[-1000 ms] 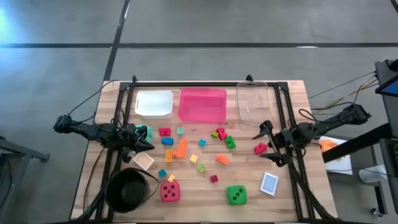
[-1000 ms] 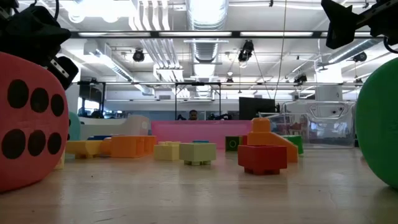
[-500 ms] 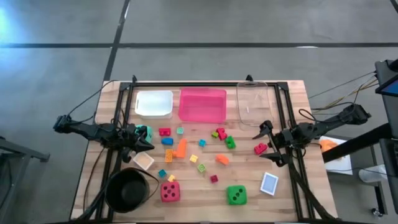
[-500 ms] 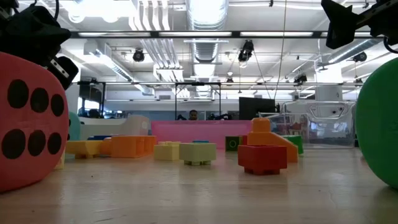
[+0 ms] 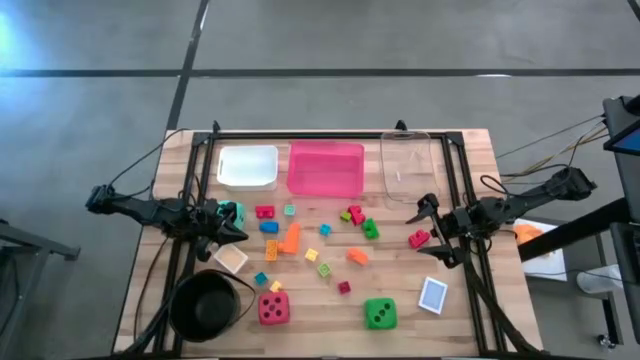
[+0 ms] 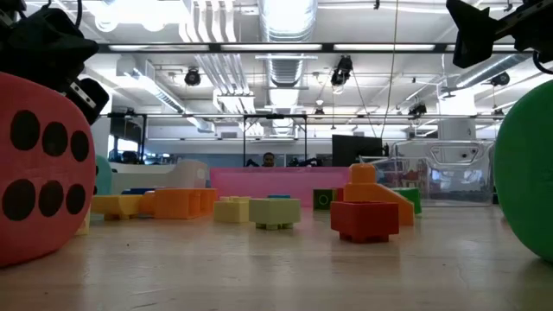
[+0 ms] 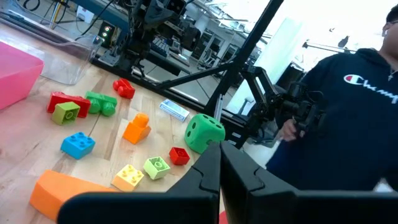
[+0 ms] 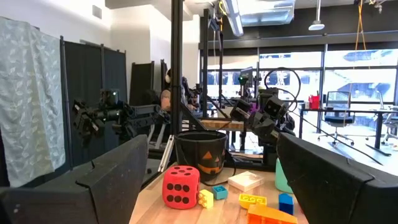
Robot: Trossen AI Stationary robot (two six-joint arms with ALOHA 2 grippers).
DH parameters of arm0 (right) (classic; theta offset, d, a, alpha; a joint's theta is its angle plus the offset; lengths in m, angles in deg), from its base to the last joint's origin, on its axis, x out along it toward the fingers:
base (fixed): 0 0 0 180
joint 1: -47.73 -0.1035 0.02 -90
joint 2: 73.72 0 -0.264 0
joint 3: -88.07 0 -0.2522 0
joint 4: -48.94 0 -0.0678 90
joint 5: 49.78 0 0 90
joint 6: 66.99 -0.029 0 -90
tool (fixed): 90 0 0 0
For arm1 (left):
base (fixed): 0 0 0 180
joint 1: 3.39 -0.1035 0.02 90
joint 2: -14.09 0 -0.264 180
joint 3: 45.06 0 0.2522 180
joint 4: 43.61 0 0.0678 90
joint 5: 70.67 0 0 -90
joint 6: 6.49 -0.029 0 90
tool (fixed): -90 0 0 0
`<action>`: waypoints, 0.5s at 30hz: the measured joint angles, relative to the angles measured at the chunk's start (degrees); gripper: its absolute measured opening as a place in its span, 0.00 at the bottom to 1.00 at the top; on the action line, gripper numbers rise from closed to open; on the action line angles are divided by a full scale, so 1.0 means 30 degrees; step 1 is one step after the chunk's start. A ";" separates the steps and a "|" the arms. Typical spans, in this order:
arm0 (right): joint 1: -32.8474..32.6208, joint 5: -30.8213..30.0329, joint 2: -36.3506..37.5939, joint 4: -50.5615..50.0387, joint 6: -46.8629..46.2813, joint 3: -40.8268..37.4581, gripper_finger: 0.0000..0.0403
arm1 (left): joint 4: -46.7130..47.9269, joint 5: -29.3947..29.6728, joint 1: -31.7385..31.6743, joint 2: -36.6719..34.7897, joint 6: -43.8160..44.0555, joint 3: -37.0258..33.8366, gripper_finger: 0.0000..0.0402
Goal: Pick & Place Toys
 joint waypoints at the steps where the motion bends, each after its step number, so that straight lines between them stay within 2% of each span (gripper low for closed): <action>1: 0.0007 0.0000 0.0001 0.0000 0.0000 0.0001 0.86 | 0.0000 -0.0001 0.0004 -0.0001 -0.0001 0.0000 0.01; 5: 0.0010 -0.0601 0.0009 0.1141 0.0041 0.0094 0.86 | 0.0000 -0.0004 0.0007 0.0004 0.0004 0.0000 0.01; 10: 0.0015 -0.2594 -0.0060 0.0693 -0.3420 0.1464 0.86 | -0.0003 0.0000 0.0003 0.0002 -0.0002 0.0000 0.01; 12: 0.0020 -0.3015 -0.0339 -0.0517 -0.3803 0.2393 0.86 | 0.0000 0.0004 0.0007 -0.0002 0.0001 0.0000 0.01; 15: 0.0014 -0.3031 -0.0645 -0.4247 -0.4012 0.4012 0.86 | 0.0000 0.0004 0.0007 0.0004 -0.0004 0.0000 0.01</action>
